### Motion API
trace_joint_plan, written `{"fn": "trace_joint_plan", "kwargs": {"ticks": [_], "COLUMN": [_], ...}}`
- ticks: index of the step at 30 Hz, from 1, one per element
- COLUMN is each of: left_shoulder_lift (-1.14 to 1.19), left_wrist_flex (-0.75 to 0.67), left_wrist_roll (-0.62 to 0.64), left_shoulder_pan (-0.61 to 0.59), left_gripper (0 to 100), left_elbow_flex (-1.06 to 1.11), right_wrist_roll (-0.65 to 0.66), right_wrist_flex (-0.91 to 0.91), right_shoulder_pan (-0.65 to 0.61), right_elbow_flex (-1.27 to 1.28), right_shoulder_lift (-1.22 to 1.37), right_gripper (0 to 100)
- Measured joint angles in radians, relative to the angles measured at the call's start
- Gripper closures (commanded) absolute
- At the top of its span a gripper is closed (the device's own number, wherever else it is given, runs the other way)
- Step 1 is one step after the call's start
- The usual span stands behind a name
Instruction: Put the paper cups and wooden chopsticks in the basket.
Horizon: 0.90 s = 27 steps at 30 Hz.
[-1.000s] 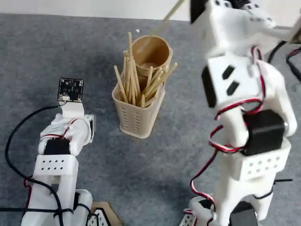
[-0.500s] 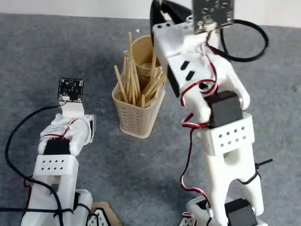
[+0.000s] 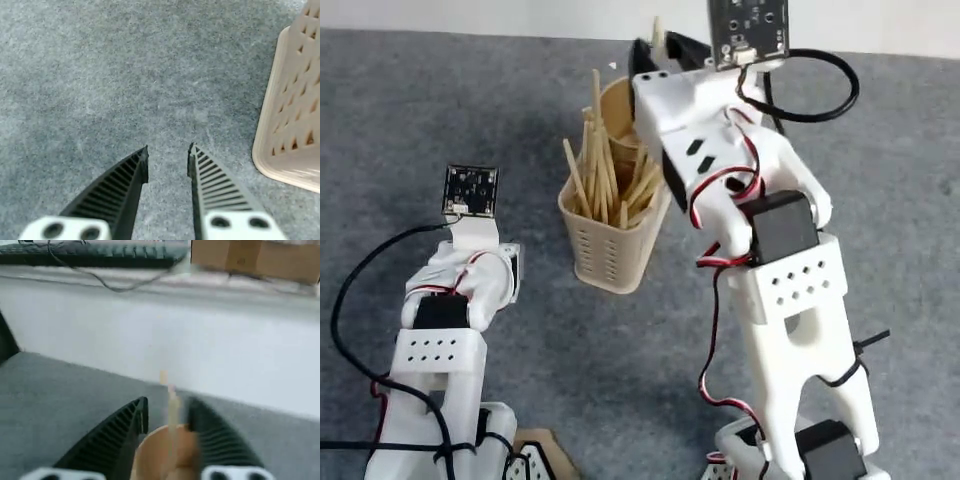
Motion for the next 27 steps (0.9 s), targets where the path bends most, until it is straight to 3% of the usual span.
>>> {"fn": "trace_joint_plan", "kwargs": {"ticks": [4,7,12,15,20,27], "left_shoulder_lift": [0.000,0.000,0.000,0.003,0.158,0.529], "left_wrist_flex": [0.000,0.000,0.000,0.000,0.028,0.230], "left_wrist_roll": [0.000,0.000,0.000,0.000,0.000,-0.069], "left_shoulder_pan": [0.000,0.000,-0.005,-0.021,0.029,0.290], "left_gripper": [84,84,84,84,84,84], "left_elbow_flex": [0.000,0.000,-0.026,-0.101,-0.249,-0.511], "right_wrist_roll": [-0.146,-0.183,-0.192,-0.192,-0.192,-0.195], "right_wrist_flex": [0.166,0.278,0.416,0.442,0.304,-0.058], "right_shoulder_pan": [-0.012,-0.005,0.146,0.236,0.242,0.080], "right_elbow_flex": [-0.101,-0.176,-0.218,-0.101,0.226,0.641], "right_shoulder_lift": [-0.032,-0.055,-0.080,-0.058,0.002,0.008], "right_gripper": [59.8,59.8,59.8,59.8,59.8,59.8]}}
